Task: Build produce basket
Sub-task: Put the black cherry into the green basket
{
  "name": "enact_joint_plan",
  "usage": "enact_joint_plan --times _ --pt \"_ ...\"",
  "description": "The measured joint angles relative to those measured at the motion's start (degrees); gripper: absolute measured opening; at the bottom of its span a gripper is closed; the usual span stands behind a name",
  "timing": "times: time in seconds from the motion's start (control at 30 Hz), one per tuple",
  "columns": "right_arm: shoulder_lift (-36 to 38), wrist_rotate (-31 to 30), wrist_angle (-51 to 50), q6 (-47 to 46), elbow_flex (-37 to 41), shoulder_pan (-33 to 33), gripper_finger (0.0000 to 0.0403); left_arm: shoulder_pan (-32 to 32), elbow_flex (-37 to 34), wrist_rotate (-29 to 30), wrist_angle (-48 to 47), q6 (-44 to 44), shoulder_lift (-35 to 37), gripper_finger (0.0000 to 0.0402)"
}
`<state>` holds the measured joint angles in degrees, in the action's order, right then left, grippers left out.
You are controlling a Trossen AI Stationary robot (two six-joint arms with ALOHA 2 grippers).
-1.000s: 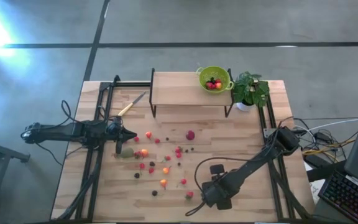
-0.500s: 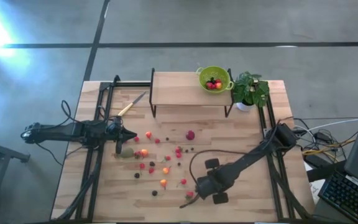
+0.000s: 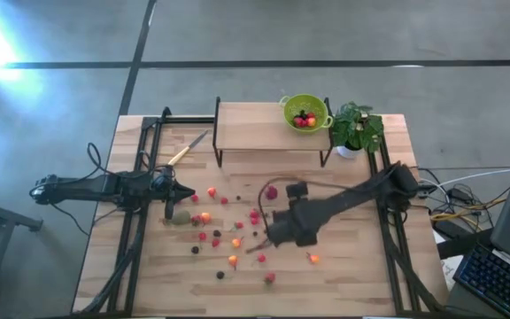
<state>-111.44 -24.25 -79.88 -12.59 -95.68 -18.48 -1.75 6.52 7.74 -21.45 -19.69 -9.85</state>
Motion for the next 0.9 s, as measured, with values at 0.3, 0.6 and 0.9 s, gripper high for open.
enact_joint_plan --times 0.3,0.6,0.9 --pt "11.66 -3.37 1.84 4.21 -0.5 11.34 0.0115 -0.01 0.0 0.01 0.0 0.01 0.0 0.0021" --pt "21.43 -2.65 11.56 8.0 -0.46 26.73 0.0119 0.0 0.0 0.0 0.0 0.0 -0.03 0.0021" --pt "21.96 4.64 16.75 10.31 -0.42 40.96 0.0116 0.0 0.0 0.01 -0.02 0.0 -0.04 0.0021"
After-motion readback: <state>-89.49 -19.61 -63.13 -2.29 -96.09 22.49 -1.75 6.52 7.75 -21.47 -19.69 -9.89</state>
